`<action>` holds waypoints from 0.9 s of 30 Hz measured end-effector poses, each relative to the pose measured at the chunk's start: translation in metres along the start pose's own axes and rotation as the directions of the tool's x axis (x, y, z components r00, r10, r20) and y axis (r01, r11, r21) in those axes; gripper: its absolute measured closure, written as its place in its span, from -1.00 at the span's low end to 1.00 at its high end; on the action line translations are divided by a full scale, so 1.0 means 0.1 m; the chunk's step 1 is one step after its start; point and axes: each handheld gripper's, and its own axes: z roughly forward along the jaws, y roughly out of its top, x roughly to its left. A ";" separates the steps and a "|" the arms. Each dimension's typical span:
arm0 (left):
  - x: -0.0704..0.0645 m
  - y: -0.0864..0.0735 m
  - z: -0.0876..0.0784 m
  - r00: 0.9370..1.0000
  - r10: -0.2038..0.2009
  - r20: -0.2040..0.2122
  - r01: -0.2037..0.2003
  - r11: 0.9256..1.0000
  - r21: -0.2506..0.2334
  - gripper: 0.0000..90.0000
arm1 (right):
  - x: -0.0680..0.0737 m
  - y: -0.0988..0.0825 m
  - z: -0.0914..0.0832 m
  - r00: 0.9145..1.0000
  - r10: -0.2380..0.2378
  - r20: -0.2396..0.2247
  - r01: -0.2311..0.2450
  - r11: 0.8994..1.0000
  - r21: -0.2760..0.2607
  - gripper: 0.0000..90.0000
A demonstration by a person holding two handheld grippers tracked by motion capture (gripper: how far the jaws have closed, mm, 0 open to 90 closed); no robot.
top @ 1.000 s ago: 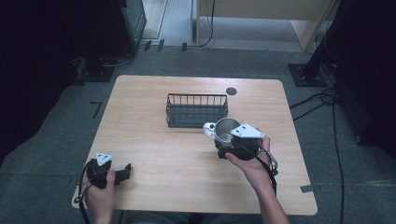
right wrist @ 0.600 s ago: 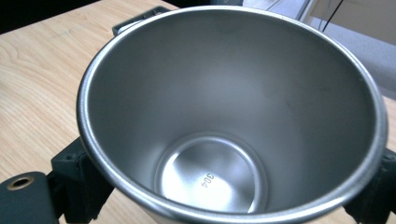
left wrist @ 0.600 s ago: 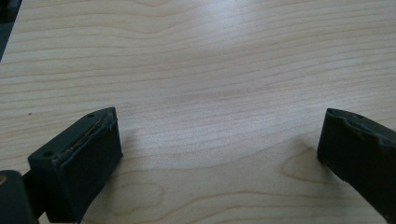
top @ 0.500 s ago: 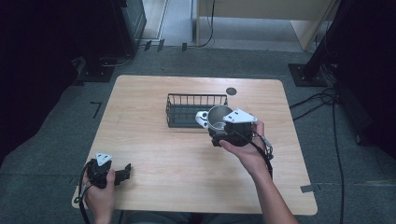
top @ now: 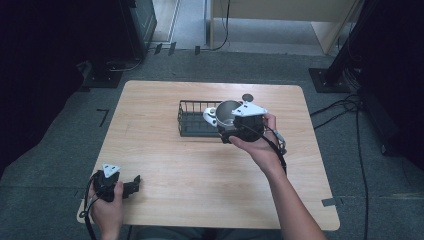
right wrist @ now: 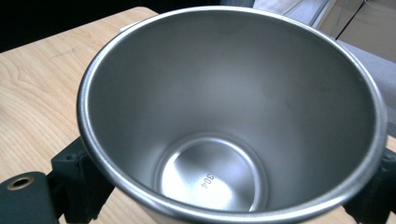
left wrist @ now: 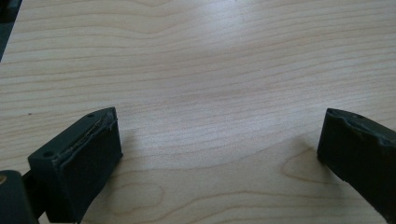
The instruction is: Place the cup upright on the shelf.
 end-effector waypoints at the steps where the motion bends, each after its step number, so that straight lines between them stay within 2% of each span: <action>1: 0.00 0.00 0.00 1.000 0.000 0.000 0.000 1.000 0.000 -1.00 | -0.01 0.04 0.03 1.000 -0.004 0.001 0.004 1.000 -0.001 -0.83; 7: 0.00 0.00 0.00 1.000 0.000 0.000 0.000 1.000 0.000 -1.00 | -0.02 0.14 0.13 1.000 -0.026 0.005 0.026 1.000 0.001 -0.83; 27: 0.00 0.00 0.00 1.000 0.001 0.000 -0.001 1.000 0.001 -1.00 | -0.13 0.39 0.45 0.999 -0.034 -0.023 0.034 0.999 -0.006 -0.83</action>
